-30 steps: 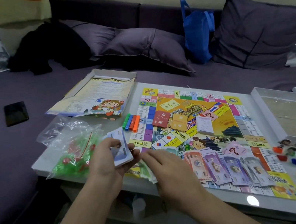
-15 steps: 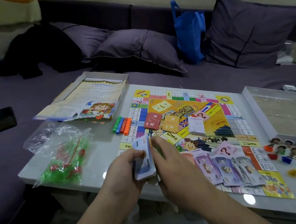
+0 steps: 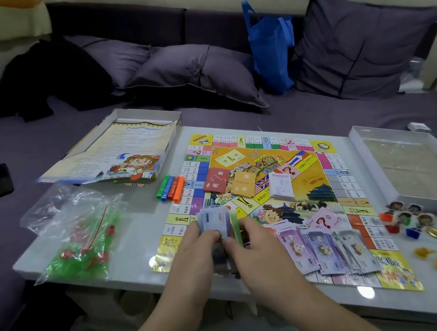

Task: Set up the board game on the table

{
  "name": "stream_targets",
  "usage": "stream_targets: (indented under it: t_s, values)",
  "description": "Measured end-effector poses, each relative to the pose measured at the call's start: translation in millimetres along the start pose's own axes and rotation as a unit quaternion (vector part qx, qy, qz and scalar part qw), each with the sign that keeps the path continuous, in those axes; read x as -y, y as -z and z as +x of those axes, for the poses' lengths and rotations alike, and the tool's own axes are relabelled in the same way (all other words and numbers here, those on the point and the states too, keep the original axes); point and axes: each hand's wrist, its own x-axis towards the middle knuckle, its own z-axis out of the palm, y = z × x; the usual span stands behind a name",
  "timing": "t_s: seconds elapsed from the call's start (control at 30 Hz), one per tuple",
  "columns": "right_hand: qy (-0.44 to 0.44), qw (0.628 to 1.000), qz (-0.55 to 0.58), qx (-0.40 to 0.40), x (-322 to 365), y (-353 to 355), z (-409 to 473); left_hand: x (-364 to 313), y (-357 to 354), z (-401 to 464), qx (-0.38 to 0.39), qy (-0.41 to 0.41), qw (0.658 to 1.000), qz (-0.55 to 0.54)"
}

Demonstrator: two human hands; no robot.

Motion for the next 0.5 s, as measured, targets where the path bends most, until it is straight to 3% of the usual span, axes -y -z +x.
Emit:
stream_targets:
  t_s: [0.13, 0.23, 0.3, 0.4, 0.5]
  values:
    - [0.003, 0.998, 0.055, -0.028, 3, 2, -1, 5, -1, 1, 0.019, -0.043, 0.999, 0.025]
    - [0.014, 0.996, 0.081, -0.035, 5, 4, 0, 6, 1, 4, 0.041, -0.055, 0.997, -0.028]
    - [0.03, 0.996, 0.08, -0.016, 4, 4, 0, 3, 1, 5, 0.035, -0.021, 0.996, -0.076]
    - [0.072, 0.997, 0.009, 0.035, 2, 0, -3, 1, 5, 3, 0.029, 0.057, 0.987, -0.147]
    - [0.119, 0.982, -0.14, 0.046, 0, -1, -2, 1, 9, 6, 0.017, 0.088, 0.982, -0.169]
